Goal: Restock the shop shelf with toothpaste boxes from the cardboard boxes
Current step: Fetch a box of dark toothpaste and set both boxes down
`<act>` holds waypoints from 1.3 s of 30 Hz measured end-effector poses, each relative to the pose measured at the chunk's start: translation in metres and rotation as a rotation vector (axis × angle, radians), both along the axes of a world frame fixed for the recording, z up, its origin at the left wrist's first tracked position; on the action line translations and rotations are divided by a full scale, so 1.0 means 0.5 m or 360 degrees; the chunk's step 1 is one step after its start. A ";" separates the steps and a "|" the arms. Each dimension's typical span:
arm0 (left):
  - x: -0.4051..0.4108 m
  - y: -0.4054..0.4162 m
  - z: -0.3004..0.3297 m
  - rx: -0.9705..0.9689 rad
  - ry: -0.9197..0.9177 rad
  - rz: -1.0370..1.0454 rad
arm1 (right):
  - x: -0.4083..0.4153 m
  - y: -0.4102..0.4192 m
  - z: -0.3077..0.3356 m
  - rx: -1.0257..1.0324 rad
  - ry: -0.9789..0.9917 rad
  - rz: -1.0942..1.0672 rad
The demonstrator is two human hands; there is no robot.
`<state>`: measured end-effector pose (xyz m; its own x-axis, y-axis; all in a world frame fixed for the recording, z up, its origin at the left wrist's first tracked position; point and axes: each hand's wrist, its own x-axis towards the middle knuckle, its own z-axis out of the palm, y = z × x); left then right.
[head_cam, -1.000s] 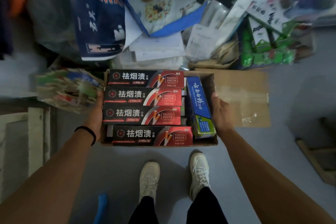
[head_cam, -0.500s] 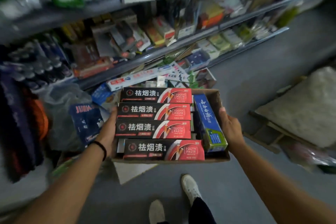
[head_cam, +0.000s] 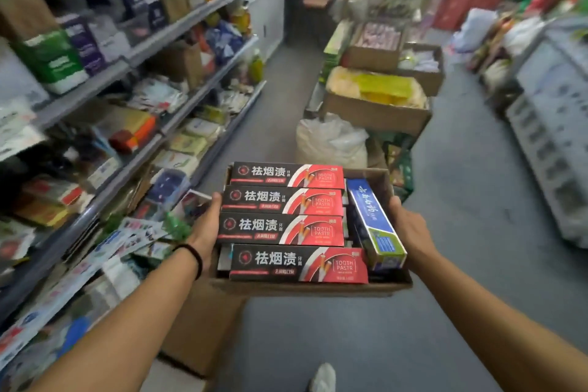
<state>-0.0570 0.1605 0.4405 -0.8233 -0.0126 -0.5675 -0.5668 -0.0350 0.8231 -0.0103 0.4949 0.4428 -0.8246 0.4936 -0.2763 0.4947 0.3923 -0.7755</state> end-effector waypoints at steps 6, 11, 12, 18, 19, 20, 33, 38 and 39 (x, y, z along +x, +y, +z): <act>-0.147 0.371 0.035 0.0090 -0.0074 -0.0548 | 0.063 0.303 0.054 -0.0130 0.0059 -0.0604; -0.198 0.676 0.064 0.0076 0.0057 -0.1010 | 0.148 0.494 0.078 -0.0129 0.0105 -0.1081; -0.205 0.730 0.068 0.0094 0.0099 -0.1078 | 0.167 0.526 0.079 -0.0126 0.0113 -0.1177; -0.257 1.046 0.067 -0.0105 0.0430 -0.1496 | 0.259 0.697 0.091 -0.0158 0.0150 -0.1640; -0.262 1.097 0.063 -0.0118 0.0455 -0.1600 | 0.270 0.719 0.091 -0.0149 0.0164 -0.1719; -0.262 1.147 0.067 -0.0115 0.0486 -0.1690 | 0.281 0.740 0.091 -0.0131 0.0156 -0.1793; -0.114 1.748 0.079 -0.0079 0.0530 -0.2464 | 0.470 1.045 0.048 -0.0228 0.0141 -0.2524; 0.050 2.019 0.061 -0.0060 0.0555 -0.2608 | 0.619 1.268 0.027 -0.0213 0.0092 -0.2639; 0.084 2.078 0.059 -0.0055 0.0536 -0.2630 | 0.653 1.315 0.026 -0.0207 0.0081 -0.2669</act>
